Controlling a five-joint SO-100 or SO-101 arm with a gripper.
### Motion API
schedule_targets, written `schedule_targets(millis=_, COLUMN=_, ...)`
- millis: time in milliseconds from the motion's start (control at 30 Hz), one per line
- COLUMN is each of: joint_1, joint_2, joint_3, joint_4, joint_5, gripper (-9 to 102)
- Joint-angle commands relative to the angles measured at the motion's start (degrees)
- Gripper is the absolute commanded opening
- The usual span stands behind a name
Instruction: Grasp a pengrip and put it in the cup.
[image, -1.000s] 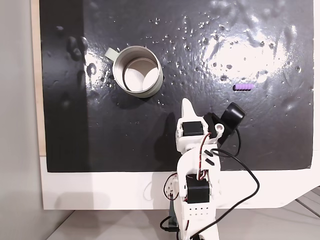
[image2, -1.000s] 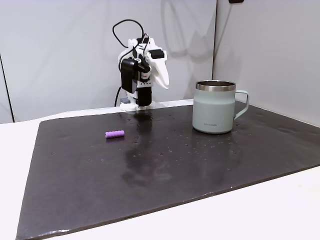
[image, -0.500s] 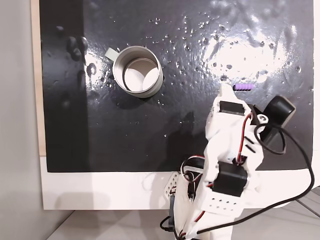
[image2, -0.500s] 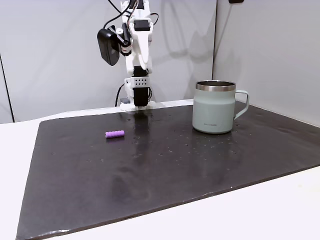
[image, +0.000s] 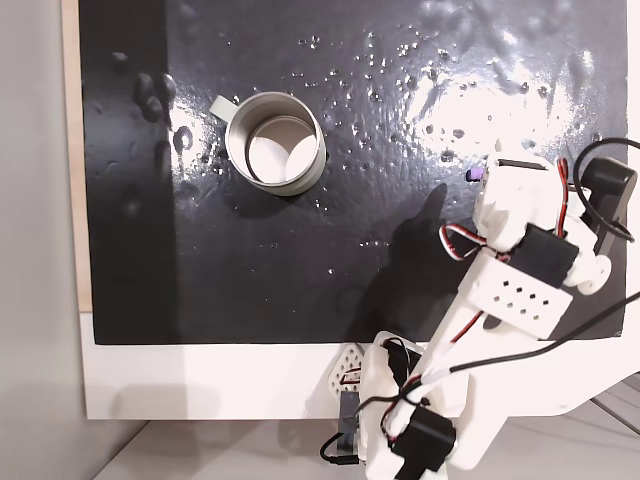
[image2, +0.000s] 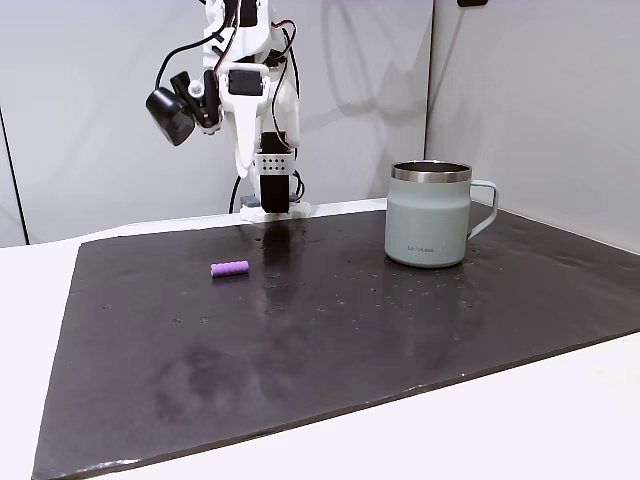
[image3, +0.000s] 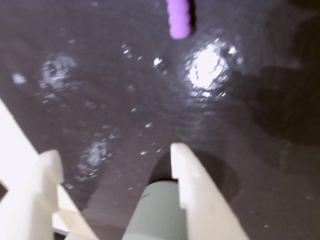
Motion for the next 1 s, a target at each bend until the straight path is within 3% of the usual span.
schedule_targets(millis=0, joint_1=2.99, joint_2=-6.86, joint_3=-6.15, joint_4=0.97, joint_5=-4.13, gripper=24)
schedule_targets(millis=333, joint_1=5.98, joint_2=-23.20, joint_3=-14.33, joint_4=-0.26, joint_5=-8.61, gripper=24)
schedule_targets(millis=800, joint_1=5.36, joint_2=-33.66, joint_3=-14.24, joint_4=-3.16, joint_5=-11.43, gripper=22)
schedule_targets(millis=967, joint_1=5.80, joint_2=-36.47, joint_3=-14.24, joint_4=-3.87, joint_5=-11.87, gripper=13)
